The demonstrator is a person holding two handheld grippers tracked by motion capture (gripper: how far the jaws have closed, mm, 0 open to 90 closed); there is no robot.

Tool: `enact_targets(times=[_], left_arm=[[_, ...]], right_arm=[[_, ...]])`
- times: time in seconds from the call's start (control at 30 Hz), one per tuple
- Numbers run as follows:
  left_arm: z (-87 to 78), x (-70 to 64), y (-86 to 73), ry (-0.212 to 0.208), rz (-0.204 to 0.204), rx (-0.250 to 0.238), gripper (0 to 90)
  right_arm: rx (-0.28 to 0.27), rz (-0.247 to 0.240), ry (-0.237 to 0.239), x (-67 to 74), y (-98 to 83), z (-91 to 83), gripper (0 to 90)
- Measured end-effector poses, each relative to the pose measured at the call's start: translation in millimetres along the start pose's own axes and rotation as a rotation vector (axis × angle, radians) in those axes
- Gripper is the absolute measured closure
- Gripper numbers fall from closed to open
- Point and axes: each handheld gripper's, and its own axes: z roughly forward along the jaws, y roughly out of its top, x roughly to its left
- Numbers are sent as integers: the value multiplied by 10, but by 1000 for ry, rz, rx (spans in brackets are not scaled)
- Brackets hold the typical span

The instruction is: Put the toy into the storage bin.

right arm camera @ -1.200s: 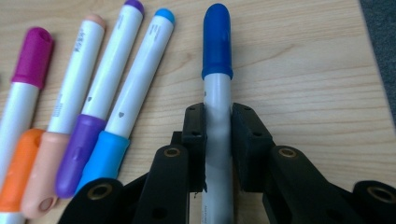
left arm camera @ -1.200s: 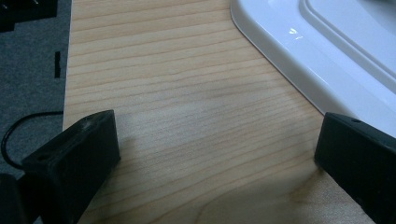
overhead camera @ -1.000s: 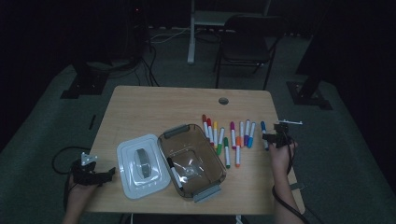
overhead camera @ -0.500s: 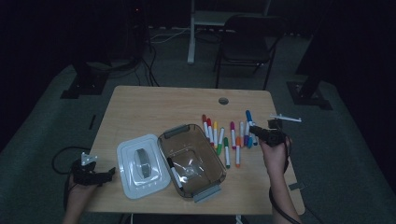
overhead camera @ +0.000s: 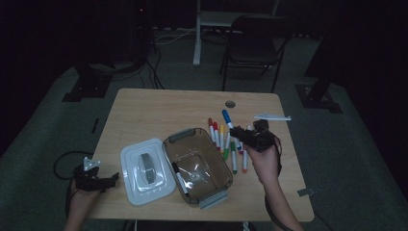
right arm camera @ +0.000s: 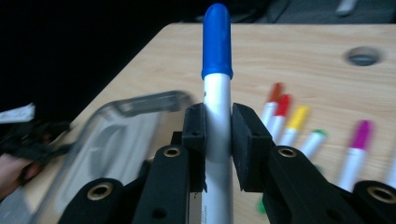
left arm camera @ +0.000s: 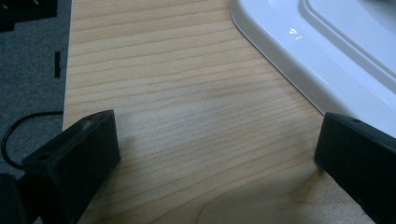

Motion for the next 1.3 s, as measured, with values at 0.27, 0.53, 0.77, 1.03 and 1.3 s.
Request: enact_targets(times=[0.27, 0.53, 0.77, 1.03, 1.3], left_arm=[[0, 0, 0, 0, 0, 0, 5], [0, 0, 0, 0, 0, 0, 5], [-3, -1, -2, -3, 5, 1, 5], [-3, -1, -3, -3, 5, 0, 5], [-3, -1, -3, -3, 5, 1, 5]], right_arm=[[123, -50, 76, 346, -77, 343, 768], [274, -117, 108, 673, -190, 735, 768], [368, -162, 119, 824, -243, 977, 768], [472, -188, 119, 914, -334, 1194, 768], [576, -204, 122, 957, -408, 1386, 768]])
